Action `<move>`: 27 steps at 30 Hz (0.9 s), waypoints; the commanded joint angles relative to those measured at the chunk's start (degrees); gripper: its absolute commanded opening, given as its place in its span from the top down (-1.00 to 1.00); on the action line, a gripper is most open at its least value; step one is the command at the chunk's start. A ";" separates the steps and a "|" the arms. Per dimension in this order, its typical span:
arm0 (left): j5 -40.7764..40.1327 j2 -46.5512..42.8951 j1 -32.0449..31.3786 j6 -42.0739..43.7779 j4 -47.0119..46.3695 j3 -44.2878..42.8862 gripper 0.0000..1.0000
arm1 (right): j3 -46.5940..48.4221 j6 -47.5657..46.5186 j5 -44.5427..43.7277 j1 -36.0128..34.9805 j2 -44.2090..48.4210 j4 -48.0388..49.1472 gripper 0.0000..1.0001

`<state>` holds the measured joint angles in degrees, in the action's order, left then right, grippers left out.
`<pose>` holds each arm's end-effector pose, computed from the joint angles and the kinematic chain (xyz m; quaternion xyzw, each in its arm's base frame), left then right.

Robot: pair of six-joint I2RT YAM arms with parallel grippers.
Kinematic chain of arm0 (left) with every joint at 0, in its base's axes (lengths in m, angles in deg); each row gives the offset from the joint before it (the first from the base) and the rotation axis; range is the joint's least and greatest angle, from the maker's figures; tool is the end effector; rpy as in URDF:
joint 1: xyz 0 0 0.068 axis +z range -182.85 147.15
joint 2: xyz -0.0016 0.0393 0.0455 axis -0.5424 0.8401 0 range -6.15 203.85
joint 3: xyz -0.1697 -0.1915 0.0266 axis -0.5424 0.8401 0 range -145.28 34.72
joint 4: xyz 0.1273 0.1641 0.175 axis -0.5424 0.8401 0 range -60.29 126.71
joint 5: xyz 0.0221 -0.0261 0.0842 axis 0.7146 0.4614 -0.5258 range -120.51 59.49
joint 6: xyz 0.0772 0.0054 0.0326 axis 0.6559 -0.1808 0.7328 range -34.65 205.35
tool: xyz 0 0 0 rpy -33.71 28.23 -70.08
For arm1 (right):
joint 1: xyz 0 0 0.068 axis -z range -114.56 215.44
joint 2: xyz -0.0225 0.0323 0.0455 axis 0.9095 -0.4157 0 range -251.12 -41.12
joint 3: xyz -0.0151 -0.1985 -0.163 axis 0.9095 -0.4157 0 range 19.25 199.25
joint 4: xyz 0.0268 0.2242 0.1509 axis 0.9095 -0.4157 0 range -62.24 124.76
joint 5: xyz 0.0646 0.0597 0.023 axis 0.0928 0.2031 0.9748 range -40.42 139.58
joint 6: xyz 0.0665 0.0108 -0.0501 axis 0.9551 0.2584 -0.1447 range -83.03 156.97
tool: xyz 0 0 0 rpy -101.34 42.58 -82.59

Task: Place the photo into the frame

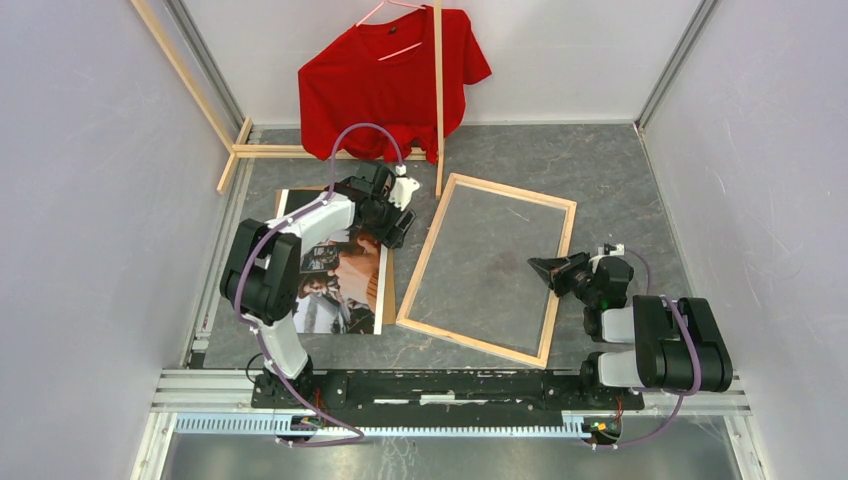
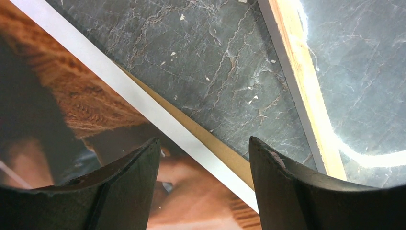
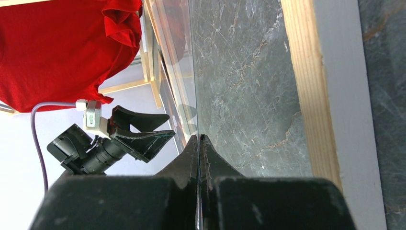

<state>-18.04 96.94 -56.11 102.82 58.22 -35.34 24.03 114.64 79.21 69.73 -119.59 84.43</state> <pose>0.3545 -0.1697 0.1376 0.3604 0.8941 -0.1175 0.2387 0.2279 0.0194 0.0717 0.4267 0.7035 0.4865 0.2939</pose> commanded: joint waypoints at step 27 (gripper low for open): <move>-0.25 2.34 -2.06 -1.67 -3.28 0.28 -0.47 | 1.46 -11.26 1.57 1.74 1.83 0.37 1.00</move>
<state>-18.39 98.97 -57.84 102.76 56.56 -35.16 24.86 105.63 80.41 70.81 -119.29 84.59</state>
